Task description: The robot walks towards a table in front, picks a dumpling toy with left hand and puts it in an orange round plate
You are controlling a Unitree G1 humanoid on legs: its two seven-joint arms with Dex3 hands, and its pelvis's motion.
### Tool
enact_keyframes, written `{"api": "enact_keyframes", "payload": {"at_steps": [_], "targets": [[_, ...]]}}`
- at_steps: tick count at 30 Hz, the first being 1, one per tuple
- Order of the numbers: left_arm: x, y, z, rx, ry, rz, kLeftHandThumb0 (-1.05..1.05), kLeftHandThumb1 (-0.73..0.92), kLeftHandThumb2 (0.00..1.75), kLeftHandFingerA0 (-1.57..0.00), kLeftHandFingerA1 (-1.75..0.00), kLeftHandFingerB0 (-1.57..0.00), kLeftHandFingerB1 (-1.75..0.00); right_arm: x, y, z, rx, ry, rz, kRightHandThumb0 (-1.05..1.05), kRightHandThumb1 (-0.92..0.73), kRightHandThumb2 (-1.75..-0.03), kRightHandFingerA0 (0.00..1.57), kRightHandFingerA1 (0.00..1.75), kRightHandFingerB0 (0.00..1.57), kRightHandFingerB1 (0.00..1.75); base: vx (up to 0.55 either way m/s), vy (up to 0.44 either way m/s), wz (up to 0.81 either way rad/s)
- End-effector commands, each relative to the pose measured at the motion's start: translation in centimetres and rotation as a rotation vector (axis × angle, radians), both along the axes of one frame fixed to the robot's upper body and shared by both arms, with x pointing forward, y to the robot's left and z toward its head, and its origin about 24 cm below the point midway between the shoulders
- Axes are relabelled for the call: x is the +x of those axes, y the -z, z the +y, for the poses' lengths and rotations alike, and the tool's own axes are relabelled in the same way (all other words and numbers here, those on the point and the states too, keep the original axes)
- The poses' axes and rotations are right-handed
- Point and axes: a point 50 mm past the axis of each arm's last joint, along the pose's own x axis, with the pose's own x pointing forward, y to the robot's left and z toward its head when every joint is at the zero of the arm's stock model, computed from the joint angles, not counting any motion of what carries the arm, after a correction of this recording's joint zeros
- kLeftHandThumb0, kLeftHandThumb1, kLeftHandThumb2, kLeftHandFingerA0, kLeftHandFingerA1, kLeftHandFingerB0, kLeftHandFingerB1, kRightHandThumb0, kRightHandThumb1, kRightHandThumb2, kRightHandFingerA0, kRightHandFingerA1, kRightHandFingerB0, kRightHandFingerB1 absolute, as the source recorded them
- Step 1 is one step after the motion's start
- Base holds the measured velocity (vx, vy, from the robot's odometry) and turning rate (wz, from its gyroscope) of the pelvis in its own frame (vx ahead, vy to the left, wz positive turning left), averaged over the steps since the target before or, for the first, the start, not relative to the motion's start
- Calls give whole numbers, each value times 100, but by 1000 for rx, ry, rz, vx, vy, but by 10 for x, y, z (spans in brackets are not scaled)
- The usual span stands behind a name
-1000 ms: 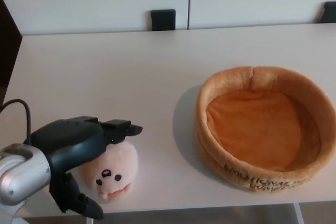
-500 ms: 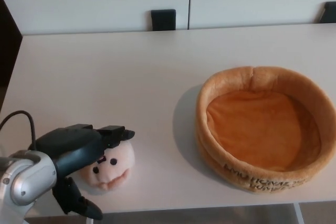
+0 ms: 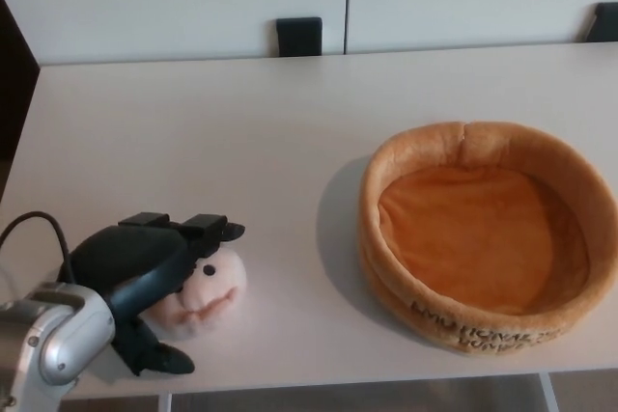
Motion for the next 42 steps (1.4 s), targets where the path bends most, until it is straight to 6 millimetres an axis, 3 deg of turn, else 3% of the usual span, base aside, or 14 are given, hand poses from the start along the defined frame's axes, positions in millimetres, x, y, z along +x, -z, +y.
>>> {"api": "enact_keyframes", "payload": {"at_steps": [1, 4, 5, 7, 8, 12, 13, 22, 23, 30, 31, 36, 37, 42], "targets": [[-2, 2, -3, -51, 1, -155, -25, 60, 60, -79, -68, -31, -44, 0, -2, -3, 16, 21, -29, -23, -46, -59, 76, 102, 27, 65, 0, 0, 0], [-3, 3, -3, -82, 9, -194, -25, 60, 60, -79, -68, -31, -44, 1, -2, -2, 30, 38, -37, -23, -46, -59, 76, 102, 27, 65, 0, 0, 0], [-2, 5, -3, -87, 12, -210, -22, 54, 74, -101, -114, -72, -42, 1, -2, -2, 28, 42, -32, -28, -46, -55, 75, 100, 28, 63, 0, 0, 0], [-2, 8, -3, -93, 17, -230, -22, 54, 74, -101, -114, -72, -42, 1, -1, -2, 25, 46, -26, -28, -46, -55, 75, 100, 28, 63, 0, 0, 0], [-2, 11, -2, -105, 12, -215, -29, 63, 71, -94, -59, -86, -49, 0, -1, -2, 37, 62, -30, -32, -41, -72, 70, 92, 27, 62, 0, 0, 0], [-1, 12, -1, -117, 14, -194, -28, 62, 72, -94, -55, -90, -52, 0, -1, -2, 58, 81, -42, -32, -43, -72, 68, 94, 26, 63, 0, 0, 0], [-1, 12, -1, -141, 16, -196, -39, 60, 78, -113, -87, -107, -65, 1, -2, -2, 59, 67, -51, -38, -43, -73, 62, 89, 26, 63, 0, 0, 0], [-3, 11, -1, -158, 26, -258, -44, 66, 83, -114, -110, -102, -77, 3, -3, -2, 58, 59, -56, -30, -34, -86, 66, 86, 21, 61, 0, 0, 0], [-4, 10, -1, -153, 27, -268, -45, 67, 83, -116, -113, -102, -78, 3, -2, -2, 59, 62, -54, -33, -52, -56, 57, 90, 25, 62, 0, 0, 0], [-5, 7, -2, -178, 11, -306, -42, 62, 100, -114, -129, -103, -100, 1, -2, -1, 67, 62, -63, -31, -53, -55, 56, 92, 24, 62, 0, 0, 0], [-5, 0, -4, -280, -9, -301, -40, 58, 104, -106, -146, -106, -119, 2, -2, -1, 55, 51, -54, -30, -34, -86, 63, 84, 22, 60, 0, 0, 0], [-5, -16, -6, -519, -49, -269, -38, 53, 107, -118, -119, -111, -110, 2, -2, -2, 32, 28, -40, -36, -52, -55, 58, 88, 24, 60, 0, 0, 0], [-1, -31, -7, -647, -71, -248, -37, 65, 71, -125, -102, -119, -87, 2, -2, -2, 41, 43, -41, -33, -52, -57, 58, 90, 24, 61, 0, 0, 0], [5, -72, -13, -1047, -78, -131, -26, 43, 98, -128, -97, -124, -77, 3, -2, -1, 54, 57, -46, -33, -51, -57, 58, 92, 23, 62, 0, 0, 0]]}}
